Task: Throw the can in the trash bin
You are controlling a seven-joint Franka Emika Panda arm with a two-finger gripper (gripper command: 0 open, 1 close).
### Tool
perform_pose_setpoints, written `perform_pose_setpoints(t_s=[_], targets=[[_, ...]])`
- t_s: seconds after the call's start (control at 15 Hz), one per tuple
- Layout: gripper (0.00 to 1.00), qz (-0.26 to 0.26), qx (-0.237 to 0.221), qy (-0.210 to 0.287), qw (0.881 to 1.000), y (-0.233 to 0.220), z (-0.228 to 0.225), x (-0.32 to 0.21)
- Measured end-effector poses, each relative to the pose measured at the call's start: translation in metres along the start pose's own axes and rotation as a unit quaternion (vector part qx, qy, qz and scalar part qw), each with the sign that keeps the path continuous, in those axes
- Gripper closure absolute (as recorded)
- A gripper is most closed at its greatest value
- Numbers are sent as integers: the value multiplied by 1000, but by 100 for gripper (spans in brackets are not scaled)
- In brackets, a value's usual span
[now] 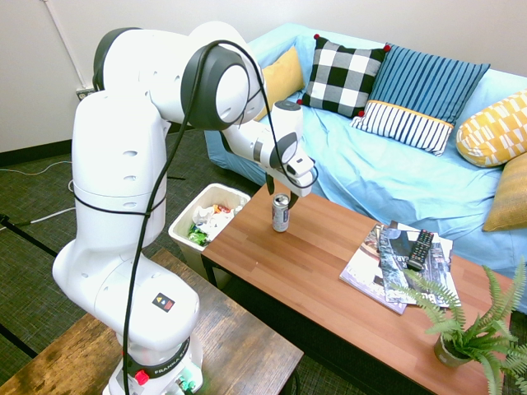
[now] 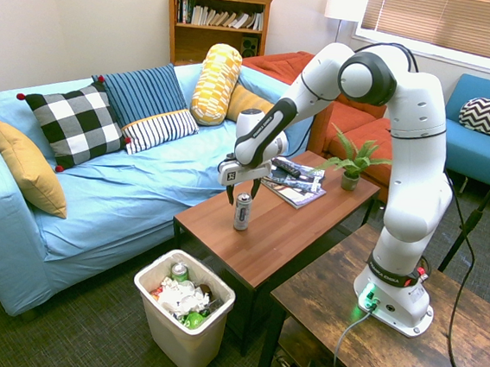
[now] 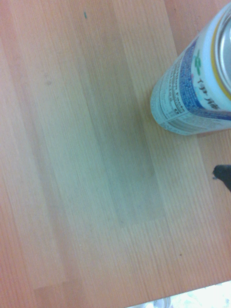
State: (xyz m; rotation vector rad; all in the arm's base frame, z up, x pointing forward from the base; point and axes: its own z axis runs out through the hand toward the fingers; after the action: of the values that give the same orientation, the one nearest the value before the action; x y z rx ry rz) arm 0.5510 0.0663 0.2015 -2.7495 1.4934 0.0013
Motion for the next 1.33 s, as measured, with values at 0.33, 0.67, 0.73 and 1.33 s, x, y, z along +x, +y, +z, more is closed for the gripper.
perform_pose_setpoints(t_s=[0.33, 0.67, 0.73, 1.33], targets=[[100, 10, -14, -8, 1000, 1, 23, 4], [100, 15, -15, -12, 1000, -4, 30, 5], [100, 19, -15, -13, 1000, -4, 30, 6], [100, 17, -18, -16, 1000, -13, 12, 6]])
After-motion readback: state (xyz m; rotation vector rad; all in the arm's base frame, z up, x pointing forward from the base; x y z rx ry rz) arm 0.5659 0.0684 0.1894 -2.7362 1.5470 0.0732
